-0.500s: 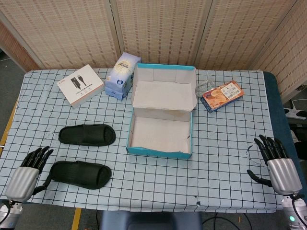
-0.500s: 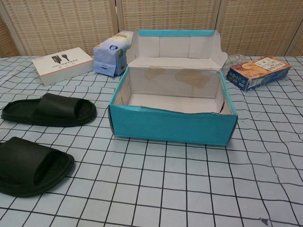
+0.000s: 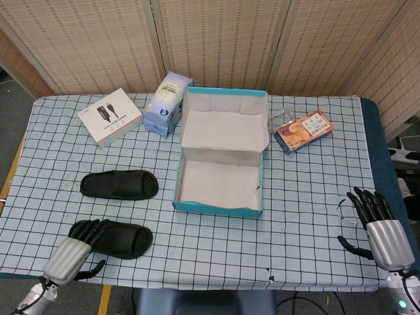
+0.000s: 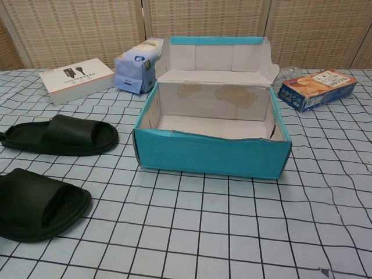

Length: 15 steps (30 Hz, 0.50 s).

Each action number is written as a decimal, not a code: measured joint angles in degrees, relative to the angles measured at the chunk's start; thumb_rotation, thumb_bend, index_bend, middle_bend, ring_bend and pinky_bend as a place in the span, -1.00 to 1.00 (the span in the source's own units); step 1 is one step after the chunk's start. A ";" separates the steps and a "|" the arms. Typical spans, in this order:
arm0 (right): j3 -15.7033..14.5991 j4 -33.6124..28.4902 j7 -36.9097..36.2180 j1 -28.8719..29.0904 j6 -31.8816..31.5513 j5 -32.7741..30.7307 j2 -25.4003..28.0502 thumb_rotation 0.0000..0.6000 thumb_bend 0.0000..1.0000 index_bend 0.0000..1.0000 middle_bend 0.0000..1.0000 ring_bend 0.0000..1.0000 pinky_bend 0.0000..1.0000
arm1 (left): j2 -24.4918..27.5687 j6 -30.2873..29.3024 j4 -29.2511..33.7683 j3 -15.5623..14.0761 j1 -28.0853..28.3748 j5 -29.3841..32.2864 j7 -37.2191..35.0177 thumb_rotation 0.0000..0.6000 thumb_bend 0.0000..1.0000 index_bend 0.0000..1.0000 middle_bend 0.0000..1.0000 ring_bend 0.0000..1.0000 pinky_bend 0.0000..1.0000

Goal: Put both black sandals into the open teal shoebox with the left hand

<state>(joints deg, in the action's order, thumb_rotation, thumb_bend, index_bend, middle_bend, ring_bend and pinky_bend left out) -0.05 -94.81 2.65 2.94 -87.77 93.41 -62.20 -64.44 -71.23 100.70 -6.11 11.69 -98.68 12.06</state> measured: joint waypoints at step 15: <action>-0.96 -0.47 -2.68 0.58 1.95 0.58 1.20 0.57 -0.69 -1.00 -1.00 -1.00 -1.00 | -12.93 12.84 -5.46 4.54 6.24 13.67 23.74 0.62 -0.21 -1.00 -1.00 -1.00 -0.91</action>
<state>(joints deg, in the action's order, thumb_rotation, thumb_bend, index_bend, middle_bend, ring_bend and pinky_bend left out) -1.00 -95.27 -0.03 3.52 -85.82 93.99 -61.00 -77.37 -58.39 95.24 -1.57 17.92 -85.01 35.80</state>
